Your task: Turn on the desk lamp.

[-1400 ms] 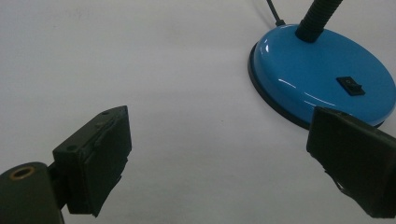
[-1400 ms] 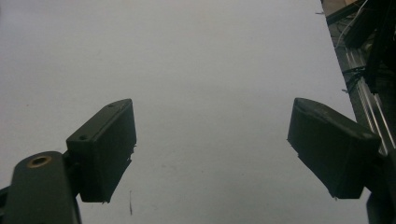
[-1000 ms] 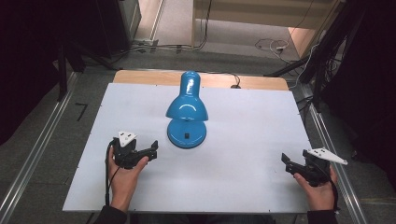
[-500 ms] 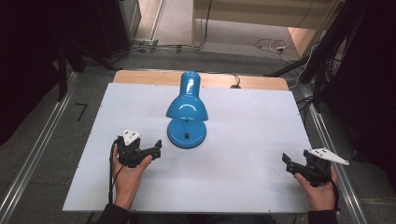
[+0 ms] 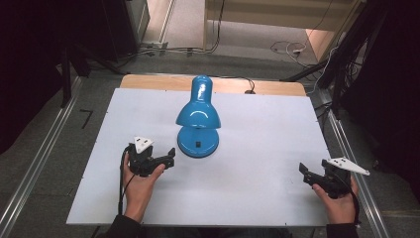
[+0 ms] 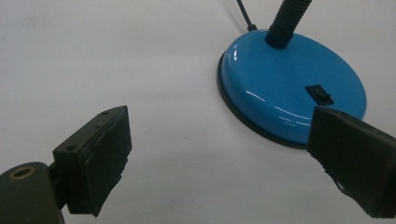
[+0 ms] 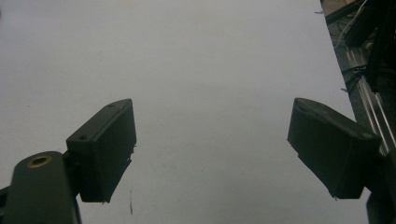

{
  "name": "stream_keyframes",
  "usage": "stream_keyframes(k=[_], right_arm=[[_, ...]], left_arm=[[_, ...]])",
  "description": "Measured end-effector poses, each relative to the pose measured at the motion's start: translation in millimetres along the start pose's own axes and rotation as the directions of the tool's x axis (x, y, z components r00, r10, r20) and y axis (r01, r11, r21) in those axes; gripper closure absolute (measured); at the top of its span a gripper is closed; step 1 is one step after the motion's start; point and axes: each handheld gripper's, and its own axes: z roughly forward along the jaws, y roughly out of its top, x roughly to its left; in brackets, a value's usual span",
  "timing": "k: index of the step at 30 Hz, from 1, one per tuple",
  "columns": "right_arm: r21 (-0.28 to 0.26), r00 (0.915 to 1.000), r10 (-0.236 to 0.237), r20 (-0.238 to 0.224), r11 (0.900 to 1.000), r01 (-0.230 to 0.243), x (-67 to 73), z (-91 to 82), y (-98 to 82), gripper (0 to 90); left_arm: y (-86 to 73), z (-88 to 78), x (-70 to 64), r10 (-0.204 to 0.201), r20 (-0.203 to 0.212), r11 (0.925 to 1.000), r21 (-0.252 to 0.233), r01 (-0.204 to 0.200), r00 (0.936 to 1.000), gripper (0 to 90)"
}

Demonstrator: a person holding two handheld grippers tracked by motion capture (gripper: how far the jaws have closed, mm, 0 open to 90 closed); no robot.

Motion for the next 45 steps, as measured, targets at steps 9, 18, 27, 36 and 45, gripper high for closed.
stream_keyframes(k=[9, 18, 27, 36, 45], right_arm=[[0.003, 1.0, 0.001, 0.0, 1.0, -0.001, 0.2, 0.2, 0.0, 14.0], [0.002, 1.0, 0.001, 0.001, 1.0, -0.001, 0.7, 0.0, 0.1, 14.0], [0.003, 1.0, 0.0, -0.002, 1.0, 0.0, 1.0, 0.3, 0.0, 14.0], [0.006, 1.0, 0.002, -0.002, 1.0, -0.002, 0.9, 1.1, 0.2, 14.0], [0.005, 1.0, 0.003, -0.001, 1.0, -0.003, 0.9, 1.0, 0.2, 14.0]], left_arm=[[1.4, 2.4, -3.7, 0.011, 0.003, 0.9999, -0.005, -0.011, 0.9999, 6.9], [3.8, 3.5, -6.3, 0.013, 0.01, 0.9999, -0.003, -0.013, 0.9999, 6.9], [7.5, 5.8, -11.5, 0.018, 0.015, 0.9998, -0.012, -0.018, 0.9997, 9.0], [11.0, 9.7, -17.2, 0.025, 0.027, 0.9995, -0.022, -0.024, 0.9993, 9.3], [14.3, 13.2, -22.9, 0.034, 0.032, 0.999, -0.03, -0.033, 0.9989, 11.9]])
